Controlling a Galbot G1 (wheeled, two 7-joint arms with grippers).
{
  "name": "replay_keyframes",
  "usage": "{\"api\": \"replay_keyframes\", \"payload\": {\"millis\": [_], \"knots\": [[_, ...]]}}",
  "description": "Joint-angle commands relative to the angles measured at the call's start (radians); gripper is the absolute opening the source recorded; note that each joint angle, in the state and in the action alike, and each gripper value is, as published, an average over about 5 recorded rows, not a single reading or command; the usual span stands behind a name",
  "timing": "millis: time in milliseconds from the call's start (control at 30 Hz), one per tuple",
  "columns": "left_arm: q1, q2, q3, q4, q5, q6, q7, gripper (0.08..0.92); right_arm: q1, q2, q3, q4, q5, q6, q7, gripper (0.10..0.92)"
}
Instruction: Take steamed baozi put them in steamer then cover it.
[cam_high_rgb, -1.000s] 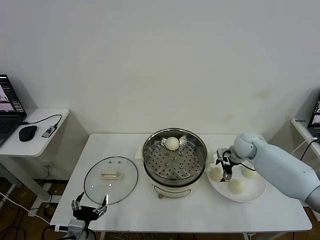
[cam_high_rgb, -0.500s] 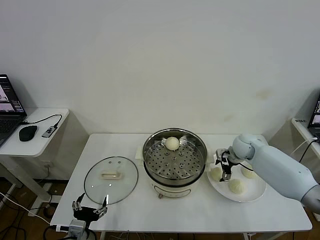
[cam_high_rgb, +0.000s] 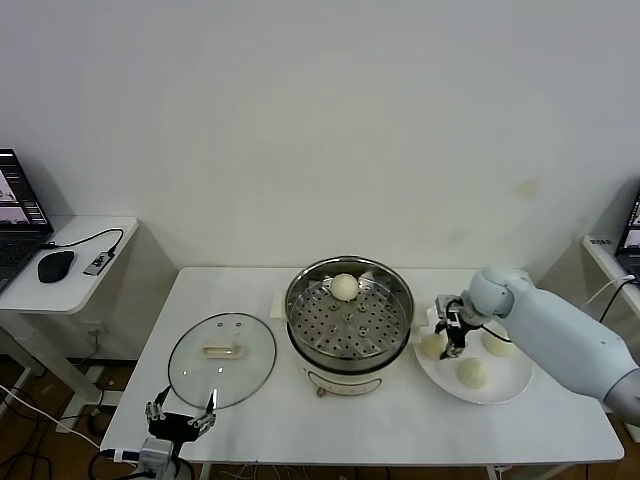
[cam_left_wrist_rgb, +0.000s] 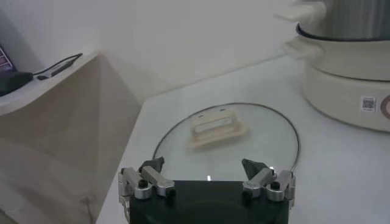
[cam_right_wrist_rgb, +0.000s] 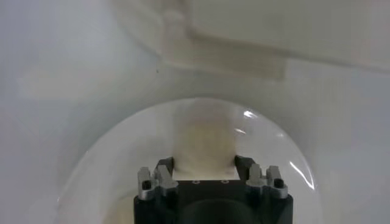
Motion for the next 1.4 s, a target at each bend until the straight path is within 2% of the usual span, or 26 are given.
{"api": "replay_keyframes", "payload": {"millis": [33,200,333,533,767,1100,1400], "knots": [[-0.003,0.001,-0.003,-0.008,0.000,0.003,0.002,0.823,0.152,-0.077,-0.082,0.069,0.103,-0.044,-0.036,0.619],[-0.012,0.006,-0.009,-0.025,0.007,0.006,0.005,0.823,0.434,-0.178,-0.283,0.194,0.258,-0.096,-0.091,0.620],[-0.019,0.010,-0.012,-0.045,0.007,0.006,0.006,0.823,0.681,-0.182,-0.455,0.228,0.379,-0.125,-0.136,0.625],[-0.015,0.015,-0.015,-0.066,0.005,0.005,0.004,0.823,0.907,-0.094,-0.617,0.237,0.524,-0.178,-0.173,0.628],[-0.006,0.007,-0.022,-0.087,0.001,0.005,0.001,0.823,0.923,0.062,-0.638,0.227,0.636,-0.246,-0.169,0.628],[-0.007,-0.008,-0.029,-0.113,-0.010,0.009,0.005,0.823,0.769,0.325,-0.581,0.100,0.638,-0.297,-0.136,0.628],[-0.014,-0.009,-0.029,-0.114,-0.020,0.011,0.006,0.823,0.627,0.500,-0.536,-0.069,0.547,-0.285,-0.122,0.628]]}}
